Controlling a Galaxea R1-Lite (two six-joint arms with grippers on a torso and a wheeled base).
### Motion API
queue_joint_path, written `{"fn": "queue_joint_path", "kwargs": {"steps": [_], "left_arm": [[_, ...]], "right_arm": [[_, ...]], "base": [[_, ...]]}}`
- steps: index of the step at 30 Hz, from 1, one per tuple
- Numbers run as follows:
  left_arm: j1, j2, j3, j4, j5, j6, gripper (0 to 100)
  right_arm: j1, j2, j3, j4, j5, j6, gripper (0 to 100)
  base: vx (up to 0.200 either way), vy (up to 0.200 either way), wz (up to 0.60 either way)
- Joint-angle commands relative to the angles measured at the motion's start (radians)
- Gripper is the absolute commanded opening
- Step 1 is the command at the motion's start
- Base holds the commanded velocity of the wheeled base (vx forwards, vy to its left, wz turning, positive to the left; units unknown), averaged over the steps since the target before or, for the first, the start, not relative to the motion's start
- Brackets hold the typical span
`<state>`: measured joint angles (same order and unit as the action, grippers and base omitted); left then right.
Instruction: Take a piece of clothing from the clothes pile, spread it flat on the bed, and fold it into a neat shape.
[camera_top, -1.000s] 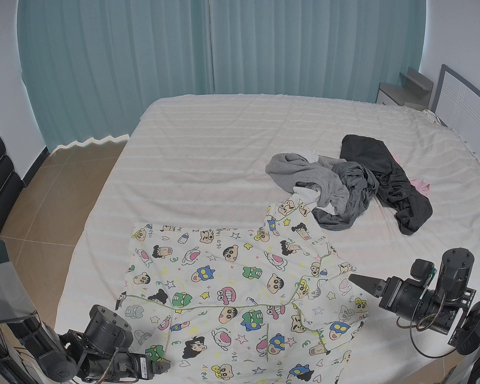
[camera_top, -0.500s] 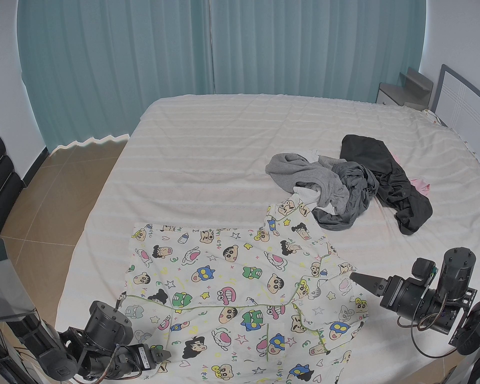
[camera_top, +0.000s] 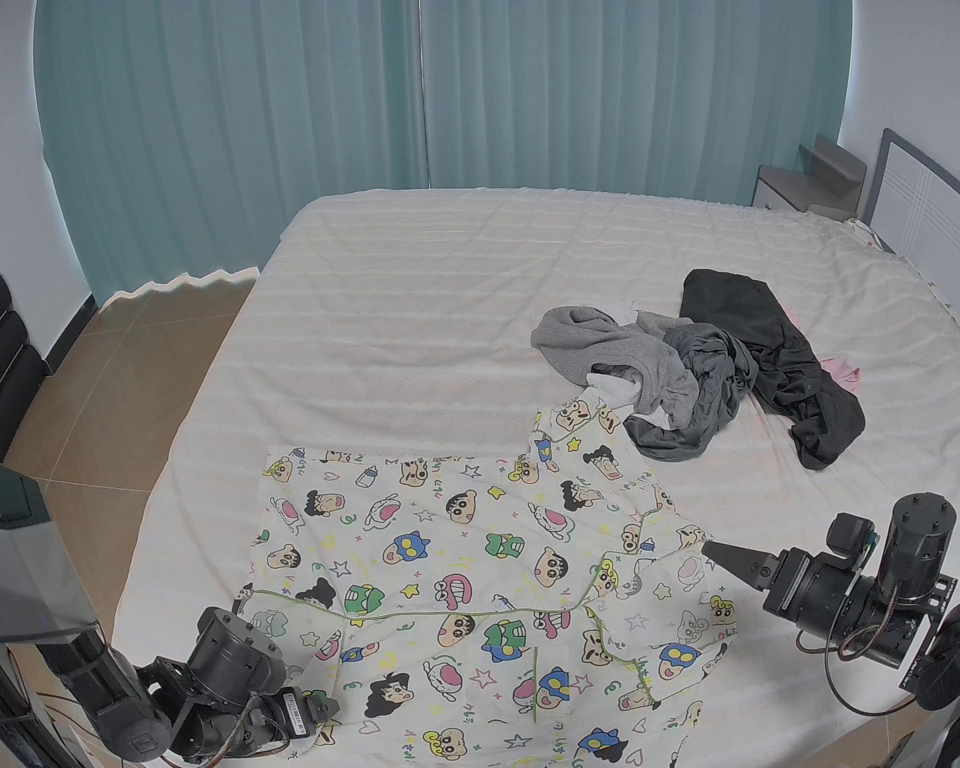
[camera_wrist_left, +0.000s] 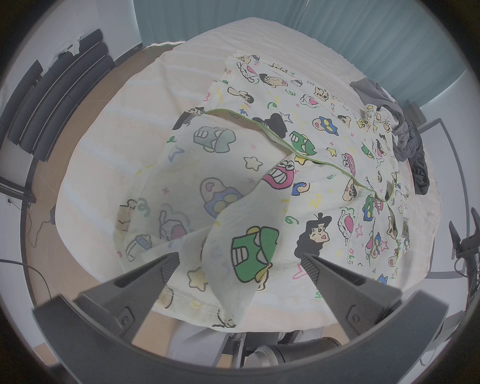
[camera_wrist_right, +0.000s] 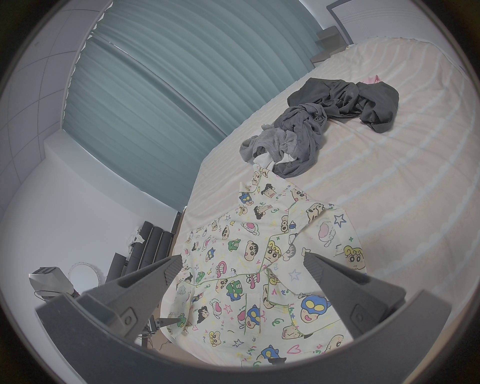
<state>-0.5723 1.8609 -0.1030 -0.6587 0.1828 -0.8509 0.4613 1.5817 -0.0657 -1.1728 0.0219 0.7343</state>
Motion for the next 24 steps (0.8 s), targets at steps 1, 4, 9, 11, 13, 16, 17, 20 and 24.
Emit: {"fn": "queue_joint_path", "kwargs": {"steps": [1,4,9,11,13,16,17,20,24], "left_arm": [[-0.017,0.029,-0.006,-0.001,0.004,-0.013,100],[-0.02,0.037,-0.023,0.002,0.024,-0.028,100],[-0.04,0.077,-0.052,0.001,0.053,-0.033,100],[-0.054,0.086,-0.066,0.001,0.066,-0.034,100],[-0.058,0.086,-0.07,0.002,0.066,-0.045,100],[-0.066,0.084,-0.073,0.004,0.069,-0.057,100],[-0.067,0.084,-0.073,0.004,0.069,-0.06,100],[-0.067,0.084,-0.076,0.004,0.069,-0.06,100],[-0.07,0.086,-0.078,0.002,0.069,-0.062,100]], "right_arm": [[0.0,-0.005,-0.002,-0.001,0.001,0.001,100],[0.0,-0.005,-0.002,-0.001,0.001,0.001,100],[0.0,-0.006,-0.002,-0.001,0.001,0.001,100],[0.0,-0.006,0.001,-0.001,0.001,0.002,100],[-0.001,-0.006,0.001,-0.001,0.001,0.002,100],[0.0,-0.006,0.0,-0.001,0.001,0.002,100],[-0.001,-0.006,0.0,-0.001,0.001,0.002,100],[0.0,-0.006,-0.002,-0.001,0.001,0.002,100],[0.0,-0.006,-0.002,-0.001,0.003,0.002,100]], "base": [[0.0,0.0,0.0],[0.0,0.0,0.0],[0.0,0.0,0.0],[0.0,0.0,0.0],[0.0,0.0,0.0],[0.0,0.0,0.0],[0.0,0.0,0.0],[0.0,0.0,0.0],[0.0,0.0,0.0]]}}
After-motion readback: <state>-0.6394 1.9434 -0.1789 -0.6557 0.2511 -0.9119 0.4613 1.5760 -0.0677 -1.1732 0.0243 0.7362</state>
